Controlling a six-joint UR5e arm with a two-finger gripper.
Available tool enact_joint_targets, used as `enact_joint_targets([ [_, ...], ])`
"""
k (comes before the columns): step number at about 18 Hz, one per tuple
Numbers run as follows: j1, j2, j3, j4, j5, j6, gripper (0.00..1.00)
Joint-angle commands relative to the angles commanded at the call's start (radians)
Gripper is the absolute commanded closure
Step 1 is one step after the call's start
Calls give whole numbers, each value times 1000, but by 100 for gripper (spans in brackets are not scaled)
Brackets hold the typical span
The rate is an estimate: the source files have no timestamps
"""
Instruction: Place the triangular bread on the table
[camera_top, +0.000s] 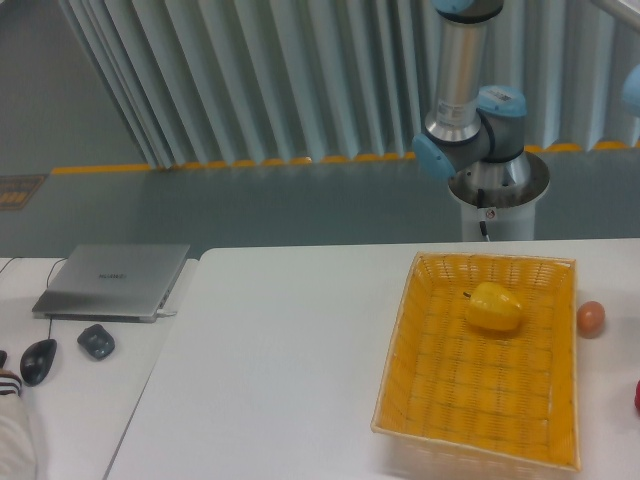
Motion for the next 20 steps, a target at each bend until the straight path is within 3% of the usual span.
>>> enact_joint_targets([
  [1, 2, -5, 0, 2, 0, 5, 13],
  [2, 2, -5, 0, 5, 0, 5, 0],
  [7, 8, 0, -2, 8, -15, 90, 0],
  [9, 8, 6, -3, 6, -98, 86, 0],
  [11, 8, 9, 5, -6, -106, 71, 0],
  [15, -11, 20, 54, -127, -101, 84, 0],
  [20, -93, 64, 55, -155, -60, 84, 0],
])
